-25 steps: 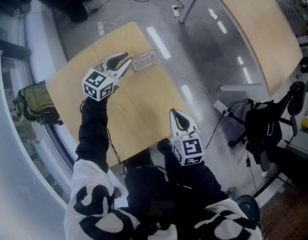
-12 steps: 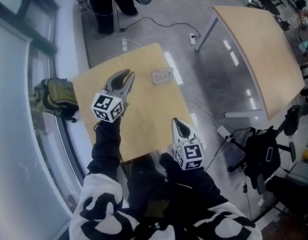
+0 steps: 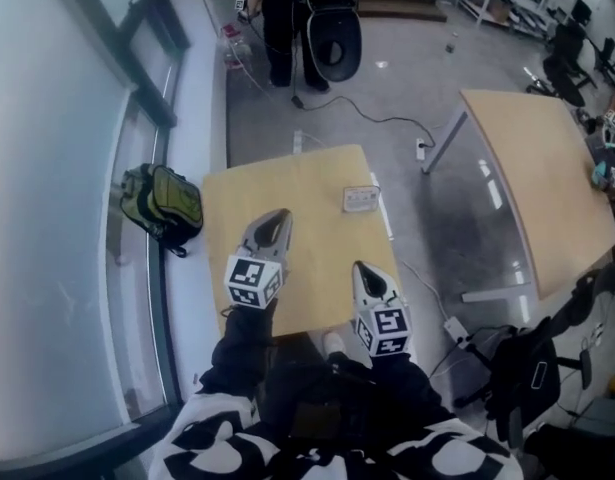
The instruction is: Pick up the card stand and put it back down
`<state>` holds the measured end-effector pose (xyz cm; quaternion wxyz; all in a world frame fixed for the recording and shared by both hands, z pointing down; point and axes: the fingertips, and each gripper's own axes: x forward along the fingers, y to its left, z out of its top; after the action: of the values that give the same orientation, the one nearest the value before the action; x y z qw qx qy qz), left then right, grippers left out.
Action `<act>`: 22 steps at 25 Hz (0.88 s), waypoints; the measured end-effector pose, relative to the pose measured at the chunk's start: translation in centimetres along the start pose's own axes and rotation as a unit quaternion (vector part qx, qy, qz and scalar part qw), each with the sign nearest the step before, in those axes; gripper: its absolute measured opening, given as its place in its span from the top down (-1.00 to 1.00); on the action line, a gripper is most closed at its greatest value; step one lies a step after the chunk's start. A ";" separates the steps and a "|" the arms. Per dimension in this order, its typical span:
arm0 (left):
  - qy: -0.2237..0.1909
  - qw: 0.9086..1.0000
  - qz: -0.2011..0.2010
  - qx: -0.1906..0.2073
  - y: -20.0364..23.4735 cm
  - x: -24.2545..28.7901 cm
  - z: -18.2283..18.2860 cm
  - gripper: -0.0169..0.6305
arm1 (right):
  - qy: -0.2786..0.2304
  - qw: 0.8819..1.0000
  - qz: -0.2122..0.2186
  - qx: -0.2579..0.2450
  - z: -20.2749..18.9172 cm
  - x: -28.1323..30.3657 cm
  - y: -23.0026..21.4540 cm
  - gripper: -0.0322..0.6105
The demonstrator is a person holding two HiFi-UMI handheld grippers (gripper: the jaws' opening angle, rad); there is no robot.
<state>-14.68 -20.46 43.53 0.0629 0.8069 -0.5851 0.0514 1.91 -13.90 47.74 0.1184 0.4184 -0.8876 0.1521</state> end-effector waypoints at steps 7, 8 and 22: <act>-0.008 0.999 0.046 -0.003 -2.4 -6.0 0.2 0.93 | -0.038 0.998 0.055 -0.016 3.1 -0.9 4.4 0.83; -0.014 0.998 0.056 -0.003 -2.7 -6.8 0.6 0.93 | -0.043 0.997 0.064 -0.019 3.5 -1.1 5.0 0.83; -0.074 0.983 0.166 -0.038 -4.0 -14.5 2.3 0.93 | -0.103 0.989 0.054 -0.092 8.7 -2.7 9.2 0.85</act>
<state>-15.41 -6.00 38.79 0.0408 0.6973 -0.7153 -0.0215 -4.31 -9.66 37.26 0.0560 0.3702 -0.9267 0.0318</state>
